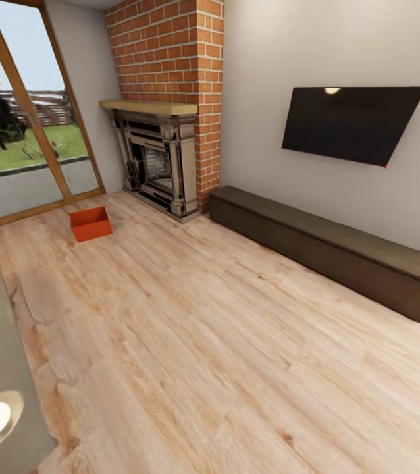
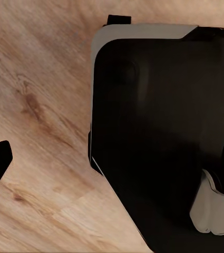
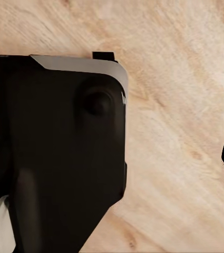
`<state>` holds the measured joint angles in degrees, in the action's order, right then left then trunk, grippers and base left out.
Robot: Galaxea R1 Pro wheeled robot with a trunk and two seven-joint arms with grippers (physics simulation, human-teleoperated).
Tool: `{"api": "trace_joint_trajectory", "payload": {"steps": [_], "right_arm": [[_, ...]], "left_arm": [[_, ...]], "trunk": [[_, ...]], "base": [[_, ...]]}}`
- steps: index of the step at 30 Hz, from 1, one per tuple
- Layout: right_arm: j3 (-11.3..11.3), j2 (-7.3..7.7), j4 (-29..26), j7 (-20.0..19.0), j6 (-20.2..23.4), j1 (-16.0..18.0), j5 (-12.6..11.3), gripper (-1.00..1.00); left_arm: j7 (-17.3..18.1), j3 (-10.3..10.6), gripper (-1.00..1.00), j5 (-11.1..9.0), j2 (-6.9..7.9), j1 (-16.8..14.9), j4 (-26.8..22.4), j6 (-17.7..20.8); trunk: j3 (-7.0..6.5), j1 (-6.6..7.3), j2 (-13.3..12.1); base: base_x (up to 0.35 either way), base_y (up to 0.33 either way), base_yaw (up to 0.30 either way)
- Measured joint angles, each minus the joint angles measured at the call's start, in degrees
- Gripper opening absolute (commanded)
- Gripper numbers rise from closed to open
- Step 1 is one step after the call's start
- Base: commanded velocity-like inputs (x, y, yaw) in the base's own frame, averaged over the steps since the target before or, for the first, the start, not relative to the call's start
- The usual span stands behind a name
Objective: Move the two storage containers from the living room to the garage. In the garage, place one container on the floor and stack the other container on top of it (either order is fine).
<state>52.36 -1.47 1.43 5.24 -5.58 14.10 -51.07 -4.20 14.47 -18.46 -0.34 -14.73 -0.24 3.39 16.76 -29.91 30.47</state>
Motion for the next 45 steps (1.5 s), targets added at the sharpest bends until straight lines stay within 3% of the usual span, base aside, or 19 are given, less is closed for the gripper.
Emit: {"api": "trace_joint_trajectory", "payload": {"steps": [45], "right_arm": [[0.0, 0.11, 0.0, 0.0, 0.0, 0.0, 0.0, 1.0]], "left_arm": [[-0.1, 0.0, 1.0, 0.0, -0.05, 0.0, 0.0, 0.0]], "trunk": [[0.0, 0.0, 0.0]], "base": [[0.322, 0.0, 0.247]]}}
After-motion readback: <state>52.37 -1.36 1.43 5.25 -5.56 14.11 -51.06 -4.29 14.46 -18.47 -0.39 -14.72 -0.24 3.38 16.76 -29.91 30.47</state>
